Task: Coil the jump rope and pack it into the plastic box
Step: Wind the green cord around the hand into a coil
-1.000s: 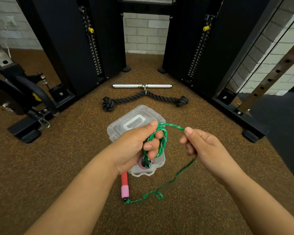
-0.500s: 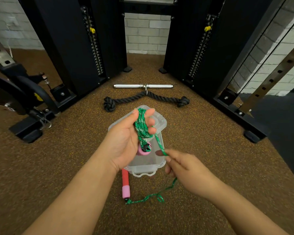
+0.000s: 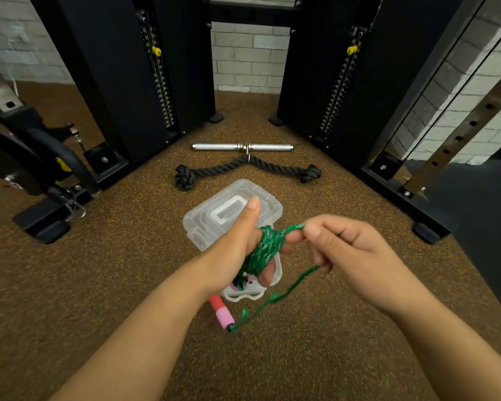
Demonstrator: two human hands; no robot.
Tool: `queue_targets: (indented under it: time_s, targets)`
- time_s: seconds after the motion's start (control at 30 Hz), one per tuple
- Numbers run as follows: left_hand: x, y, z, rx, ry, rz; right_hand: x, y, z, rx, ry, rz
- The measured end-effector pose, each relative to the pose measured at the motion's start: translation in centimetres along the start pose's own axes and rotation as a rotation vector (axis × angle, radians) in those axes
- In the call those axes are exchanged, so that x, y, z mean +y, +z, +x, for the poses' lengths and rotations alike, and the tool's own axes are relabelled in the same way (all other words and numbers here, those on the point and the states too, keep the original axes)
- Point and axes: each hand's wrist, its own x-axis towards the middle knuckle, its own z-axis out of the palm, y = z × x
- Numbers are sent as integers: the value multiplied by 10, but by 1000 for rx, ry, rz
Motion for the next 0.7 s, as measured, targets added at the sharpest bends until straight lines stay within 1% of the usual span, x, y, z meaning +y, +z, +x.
queue_targets:
  time_s: [0.07, 0.13, 0.23, 0.3, 0.43, 0.53, 0.6, 0.63, 0.7]
  targets:
    - [2, -1, 0, -56, -14, -56, 7, -3, 3, 101, 41, -33]
    - [2, 0, 0, -89, -35, -117, 16, -1, 5, 170, 75, -8]
    - [6, 5, -1, -71, -6, -204, 24, 6, 6, 185, 85, 19]
    - [8, 8, 0, -69, 6, -313, 25, 11, 5, 147, 94, 16]
    - [8, 8, 5, -32, 2, -451, 24, 19, -2, -61, 91, 16]
    - [3, 6, 5, -132, 36, -545, 22, 17, -1, -181, 79, 185]
    - [0, 4, 3, -215, 78, -553, 21, 14, 1, -243, 86, 211]
    - [1, 3, 1, -237, 90, -543, 21, 12, 1, -225, 81, 203]
    - [2, 1, -1, -220, 89, -513, 19, 8, 1, -163, 72, 172]
